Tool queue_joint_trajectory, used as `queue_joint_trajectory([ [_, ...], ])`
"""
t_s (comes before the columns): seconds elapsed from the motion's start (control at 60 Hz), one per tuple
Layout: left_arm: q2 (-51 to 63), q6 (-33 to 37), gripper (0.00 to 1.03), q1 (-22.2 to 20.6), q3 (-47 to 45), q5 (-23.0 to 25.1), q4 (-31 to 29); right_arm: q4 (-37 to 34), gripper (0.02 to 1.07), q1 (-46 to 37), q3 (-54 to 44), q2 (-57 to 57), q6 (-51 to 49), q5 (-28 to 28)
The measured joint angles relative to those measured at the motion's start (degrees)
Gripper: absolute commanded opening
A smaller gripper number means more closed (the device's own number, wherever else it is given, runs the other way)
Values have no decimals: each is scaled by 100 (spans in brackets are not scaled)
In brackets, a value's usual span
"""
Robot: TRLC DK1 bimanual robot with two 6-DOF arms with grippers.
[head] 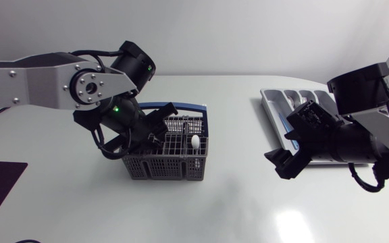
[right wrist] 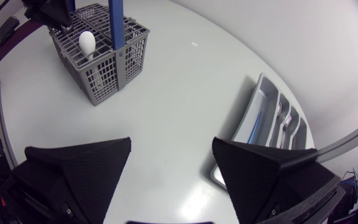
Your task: Unload the cutlery basket into the drawer organizer.
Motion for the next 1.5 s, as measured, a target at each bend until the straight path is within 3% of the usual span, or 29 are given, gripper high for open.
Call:
queue_joint_trajectory([
  [0.55,2,133,20,22,4,-63,195,146,96,144,-162,2,37,66],
  [0.8,2,184,4,37,4,-63,210,151,96,175,-162,35,59,138],
  [1.167,-15,304,4,94,-66,-31,310,280,96,339,-286,39,81,358],
  [1.5,-284,310,4,223,-284,352,437,306,96,507,-337,57,122,511],
])
